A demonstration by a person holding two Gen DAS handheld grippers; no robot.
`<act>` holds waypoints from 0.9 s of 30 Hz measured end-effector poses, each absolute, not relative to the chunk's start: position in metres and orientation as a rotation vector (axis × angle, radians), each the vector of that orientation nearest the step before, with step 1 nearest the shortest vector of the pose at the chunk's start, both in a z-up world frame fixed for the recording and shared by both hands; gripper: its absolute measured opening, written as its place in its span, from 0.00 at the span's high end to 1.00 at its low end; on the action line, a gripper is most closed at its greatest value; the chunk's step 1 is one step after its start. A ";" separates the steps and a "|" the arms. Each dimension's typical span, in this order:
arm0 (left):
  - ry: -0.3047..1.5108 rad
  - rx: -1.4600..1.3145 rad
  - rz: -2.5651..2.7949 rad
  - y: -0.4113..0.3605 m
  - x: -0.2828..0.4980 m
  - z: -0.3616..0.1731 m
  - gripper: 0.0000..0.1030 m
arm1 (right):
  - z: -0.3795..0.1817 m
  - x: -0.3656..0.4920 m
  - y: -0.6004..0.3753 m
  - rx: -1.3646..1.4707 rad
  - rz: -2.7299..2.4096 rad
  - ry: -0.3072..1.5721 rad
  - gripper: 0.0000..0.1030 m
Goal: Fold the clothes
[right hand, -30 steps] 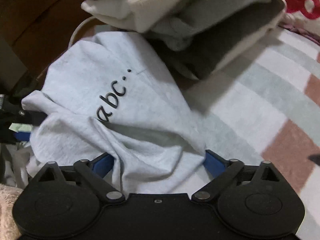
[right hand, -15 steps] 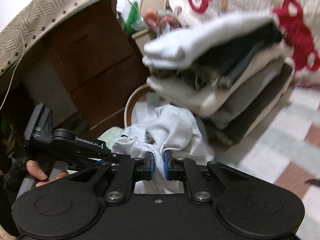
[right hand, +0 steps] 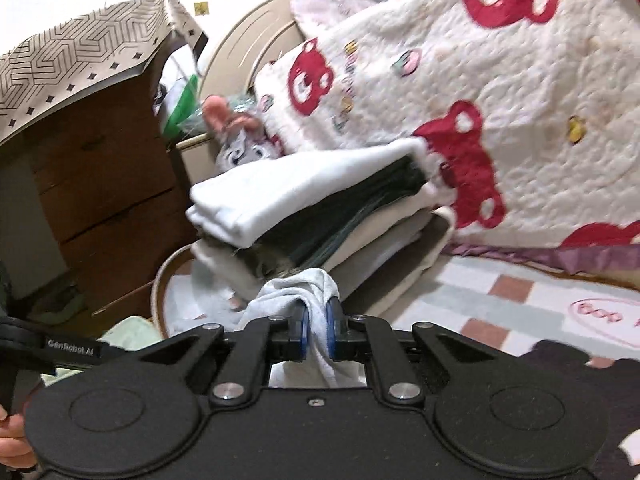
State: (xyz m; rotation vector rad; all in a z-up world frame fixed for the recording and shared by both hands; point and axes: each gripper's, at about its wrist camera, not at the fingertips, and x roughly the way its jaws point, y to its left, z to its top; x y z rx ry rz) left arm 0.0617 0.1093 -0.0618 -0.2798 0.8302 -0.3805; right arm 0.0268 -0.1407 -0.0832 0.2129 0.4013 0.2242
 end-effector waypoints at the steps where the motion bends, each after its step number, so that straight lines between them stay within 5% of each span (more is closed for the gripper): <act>1: 0.839 -0.244 -0.366 0.106 0.060 -0.064 0.80 | -0.083 0.025 -0.143 0.195 0.205 0.394 0.90; 2: 0.848 -0.195 -0.345 0.103 0.058 -0.068 0.53 | -0.083 0.024 -0.145 0.183 0.189 0.390 0.90; 4: 0.866 -0.096 -0.305 0.096 0.054 -0.076 0.27 | -0.086 0.024 -0.153 0.177 0.167 0.389 0.90; 13: 1.110 0.050 -0.159 0.107 0.083 -0.114 0.10 | -0.094 0.024 -0.171 0.181 0.111 0.401 0.90; 16: 1.241 -0.063 -0.107 0.121 0.108 -0.137 0.15 | -0.088 0.020 -0.175 0.165 0.071 0.364 0.91; 18: 1.248 -0.154 -0.123 0.134 0.115 -0.139 0.48 | -0.084 0.018 -0.180 0.179 0.052 0.341 0.91; 19: 1.232 -0.148 -0.124 0.137 0.115 -0.137 0.75 | -0.084 0.017 -0.183 0.182 0.044 0.335 0.91; 20: 1.209 -0.134 -0.125 0.139 0.114 -0.134 0.83 | -0.085 0.016 -0.185 0.180 0.040 0.337 0.91; 27: 0.935 0.032 -0.030 0.132 0.078 -0.097 0.87 | -0.090 0.010 -0.200 0.159 0.000 0.345 0.91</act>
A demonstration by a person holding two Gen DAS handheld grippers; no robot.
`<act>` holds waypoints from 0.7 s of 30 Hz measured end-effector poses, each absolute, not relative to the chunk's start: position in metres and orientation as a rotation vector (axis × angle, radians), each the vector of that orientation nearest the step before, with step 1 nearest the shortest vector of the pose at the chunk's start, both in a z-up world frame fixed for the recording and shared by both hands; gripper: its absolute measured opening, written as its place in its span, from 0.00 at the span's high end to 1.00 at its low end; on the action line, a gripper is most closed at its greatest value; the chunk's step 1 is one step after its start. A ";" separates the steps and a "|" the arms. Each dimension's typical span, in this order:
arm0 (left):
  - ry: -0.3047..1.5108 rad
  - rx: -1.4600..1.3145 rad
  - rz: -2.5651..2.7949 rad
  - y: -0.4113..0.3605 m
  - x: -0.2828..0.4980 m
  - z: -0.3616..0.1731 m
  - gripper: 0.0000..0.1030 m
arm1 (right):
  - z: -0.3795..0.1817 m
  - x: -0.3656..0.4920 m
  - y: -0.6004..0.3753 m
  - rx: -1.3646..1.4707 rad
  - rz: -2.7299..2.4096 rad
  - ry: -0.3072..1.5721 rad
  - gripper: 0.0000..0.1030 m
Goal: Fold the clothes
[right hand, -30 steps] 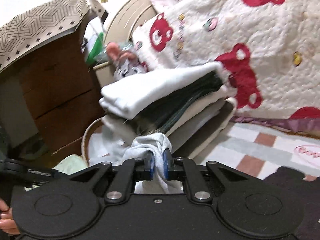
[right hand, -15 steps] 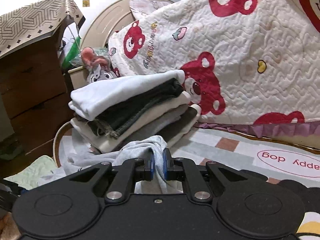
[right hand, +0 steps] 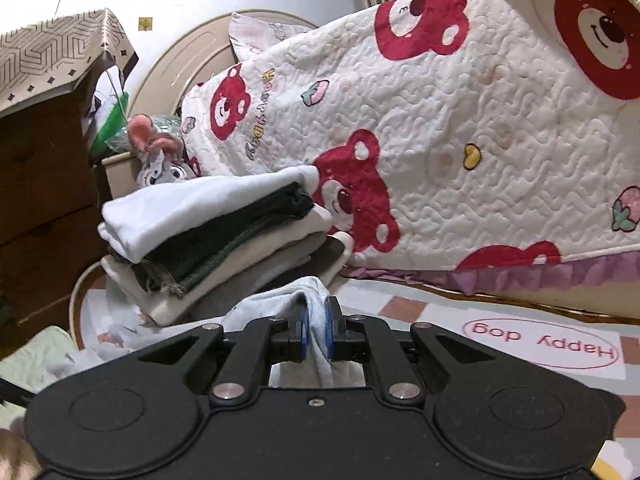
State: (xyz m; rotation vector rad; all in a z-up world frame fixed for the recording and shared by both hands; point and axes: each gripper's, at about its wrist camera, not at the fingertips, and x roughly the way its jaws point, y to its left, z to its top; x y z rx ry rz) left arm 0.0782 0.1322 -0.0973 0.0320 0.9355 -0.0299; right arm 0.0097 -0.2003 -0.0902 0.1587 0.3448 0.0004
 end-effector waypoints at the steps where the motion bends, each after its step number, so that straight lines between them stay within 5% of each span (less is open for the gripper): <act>1: 0.899 0.061 -0.011 0.132 0.075 -0.092 0.87 | -0.090 0.008 -0.203 0.154 -0.014 0.336 0.91; 21: 0.429 0.374 -0.068 0.022 0.053 0.004 0.89 | -0.087 -0.032 -0.296 0.213 -0.357 0.242 0.97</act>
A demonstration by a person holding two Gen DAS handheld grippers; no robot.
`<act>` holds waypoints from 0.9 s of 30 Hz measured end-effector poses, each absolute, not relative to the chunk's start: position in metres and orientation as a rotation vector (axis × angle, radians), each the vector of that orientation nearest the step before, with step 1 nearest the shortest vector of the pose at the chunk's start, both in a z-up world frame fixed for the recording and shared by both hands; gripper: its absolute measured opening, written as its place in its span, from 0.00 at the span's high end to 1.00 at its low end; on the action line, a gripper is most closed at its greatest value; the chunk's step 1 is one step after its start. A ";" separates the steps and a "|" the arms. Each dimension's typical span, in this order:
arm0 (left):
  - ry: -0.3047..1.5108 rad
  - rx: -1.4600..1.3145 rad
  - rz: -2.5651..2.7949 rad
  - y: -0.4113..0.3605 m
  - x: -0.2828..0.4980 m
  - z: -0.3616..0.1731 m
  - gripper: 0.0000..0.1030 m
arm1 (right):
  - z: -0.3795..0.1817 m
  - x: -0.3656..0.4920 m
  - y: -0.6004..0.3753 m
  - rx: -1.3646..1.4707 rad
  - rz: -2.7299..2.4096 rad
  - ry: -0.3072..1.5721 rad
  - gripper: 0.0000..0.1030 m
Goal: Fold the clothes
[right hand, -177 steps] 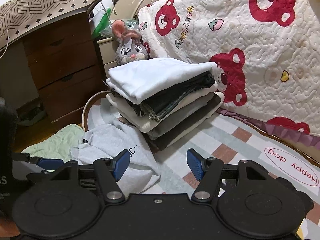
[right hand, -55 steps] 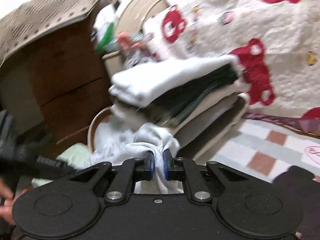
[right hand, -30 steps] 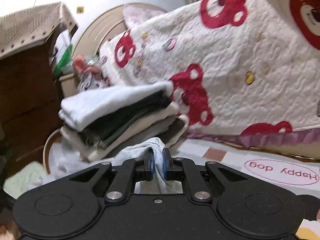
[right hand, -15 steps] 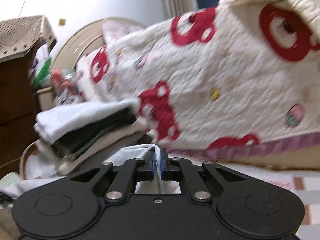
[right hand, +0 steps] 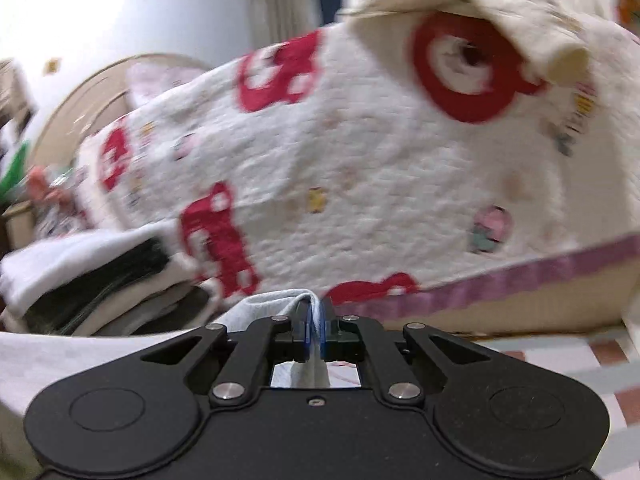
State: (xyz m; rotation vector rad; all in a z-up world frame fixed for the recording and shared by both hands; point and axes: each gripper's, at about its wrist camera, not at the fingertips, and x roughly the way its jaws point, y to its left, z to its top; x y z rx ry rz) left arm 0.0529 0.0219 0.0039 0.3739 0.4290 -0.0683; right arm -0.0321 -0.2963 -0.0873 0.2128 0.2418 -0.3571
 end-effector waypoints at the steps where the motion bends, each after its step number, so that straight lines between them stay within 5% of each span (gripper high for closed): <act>1: 0.416 0.339 -0.107 0.012 0.057 0.015 0.89 | -0.089 -0.035 -0.304 0.230 -0.381 0.241 0.97; 12: 0.193 0.224 -0.339 -0.071 0.066 0.106 0.89 | -0.049 -0.088 -0.378 0.212 -0.554 0.105 0.97; 16: 0.267 0.097 -0.486 -0.077 0.079 0.114 0.88 | -0.019 -0.101 -0.406 0.140 -0.608 0.057 0.94; 20: 0.568 0.028 -0.608 -0.102 0.129 0.040 0.84 | -0.044 -0.069 -0.447 0.079 -0.693 0.289 0.48; 23: 0.734 0.018 -0.620 -0.112 0.146 -0.036 0.84 | -0.080 -0.076 -0.469 0.281 -0.669 0.423 0.49; 27: 0.733 0.020 -0.646 -0.104 0.137 -0.094 0.75 | -0.122 -0.102 -0.445 0.313 -0.634 0.458 0.48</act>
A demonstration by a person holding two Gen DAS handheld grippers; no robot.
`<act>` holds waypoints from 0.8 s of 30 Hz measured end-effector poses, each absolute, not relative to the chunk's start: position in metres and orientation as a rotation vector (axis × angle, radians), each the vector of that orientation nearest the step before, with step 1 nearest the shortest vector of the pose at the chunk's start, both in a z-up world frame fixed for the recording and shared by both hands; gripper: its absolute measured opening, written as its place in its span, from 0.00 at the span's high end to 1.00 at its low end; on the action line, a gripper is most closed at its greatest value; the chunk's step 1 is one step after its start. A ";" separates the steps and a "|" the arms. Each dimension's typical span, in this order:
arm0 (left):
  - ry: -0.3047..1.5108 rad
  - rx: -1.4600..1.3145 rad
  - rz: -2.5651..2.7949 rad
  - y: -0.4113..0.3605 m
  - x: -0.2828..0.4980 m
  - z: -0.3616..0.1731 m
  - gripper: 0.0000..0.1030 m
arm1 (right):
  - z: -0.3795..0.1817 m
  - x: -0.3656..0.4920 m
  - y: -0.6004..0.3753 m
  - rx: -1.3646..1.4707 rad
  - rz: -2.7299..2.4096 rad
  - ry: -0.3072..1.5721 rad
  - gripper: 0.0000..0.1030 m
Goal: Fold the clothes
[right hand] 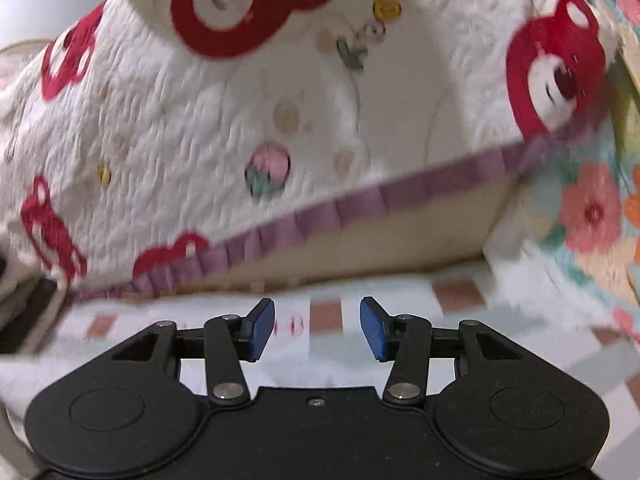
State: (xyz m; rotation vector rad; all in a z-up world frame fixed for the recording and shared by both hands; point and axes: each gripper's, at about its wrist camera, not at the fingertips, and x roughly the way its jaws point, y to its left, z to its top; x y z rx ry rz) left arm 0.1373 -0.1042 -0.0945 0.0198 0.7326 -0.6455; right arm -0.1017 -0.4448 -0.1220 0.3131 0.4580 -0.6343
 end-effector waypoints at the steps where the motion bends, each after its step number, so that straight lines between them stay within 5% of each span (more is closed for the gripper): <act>1: 0.725 0.017 -0.653 -0.102 0.135 -0.106 0.62 | -0.132 -0.106 -0.436 0.293 -0.627 0.473 0.48; 2: 0.708 0.010 -0.669 -0.099 0.135 -0.109 0.47 | -0.142 -0.110 -0.426 0.273 -0.619 0.489 0.48; 8: 0.687 -0.088 -0.688 -0.089 0.137 -0.114 0.12 | -0.183 -0.127 -0.388 0.260 -0.521 0.573 0.40; 16: 0.892 -0.066 -0.663 -0.102 0.124 -0.133 0.12 | -0.207 -0.139 -0.383 0.414 -0.509 0.581 0.40; 19: 0.992 -0.067 -0.617 -0.101 0.123 -0.142 0.21 | -0.215 -0.139 -0.385 0.457 -0.500 0.600 0.40; 24: 1.067 -0.105 -0.609 -0.087 0.124 -0.152 0.75 | -0.228 -0.136 -0.390 0.542 -0.482 0.614 0.40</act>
